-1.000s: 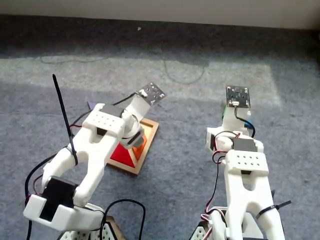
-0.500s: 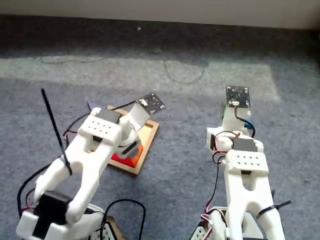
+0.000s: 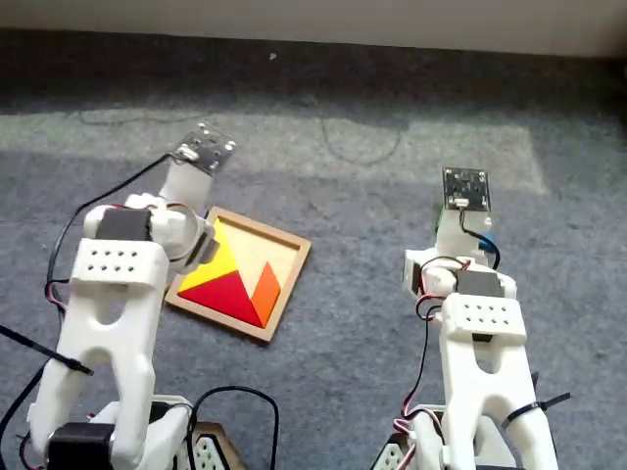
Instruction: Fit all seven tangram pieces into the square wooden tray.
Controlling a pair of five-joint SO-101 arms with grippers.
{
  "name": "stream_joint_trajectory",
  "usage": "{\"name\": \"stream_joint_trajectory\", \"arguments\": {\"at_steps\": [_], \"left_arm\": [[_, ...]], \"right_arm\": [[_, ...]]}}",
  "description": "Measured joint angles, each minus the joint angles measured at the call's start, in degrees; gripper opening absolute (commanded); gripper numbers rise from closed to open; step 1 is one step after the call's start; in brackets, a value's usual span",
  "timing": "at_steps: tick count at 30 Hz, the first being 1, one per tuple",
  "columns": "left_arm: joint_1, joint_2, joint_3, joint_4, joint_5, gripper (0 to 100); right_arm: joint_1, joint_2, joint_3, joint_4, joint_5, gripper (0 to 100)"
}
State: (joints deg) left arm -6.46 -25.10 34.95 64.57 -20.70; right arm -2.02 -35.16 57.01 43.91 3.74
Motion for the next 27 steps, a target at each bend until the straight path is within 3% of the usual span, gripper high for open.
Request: {"name": "stream_joint_trajectory", "arguments": {"at_steps": [11,20,27], "left_arm": [[-13.2,14.5,-4.1,0.0,1.1,27],[-22.4,23.6,-4.1,0.0,-13.9,27],[-23.3,33.0,-4.4,-0.2,-29.3,27]], "right_arm": [[0.0,0.0,0.8,0.0,0.0,8.1],[0.0,0.0,0.8,0.0,0.0,8.1],[0.0,0.0,0.8,0.0,0.0,8.1]]}}
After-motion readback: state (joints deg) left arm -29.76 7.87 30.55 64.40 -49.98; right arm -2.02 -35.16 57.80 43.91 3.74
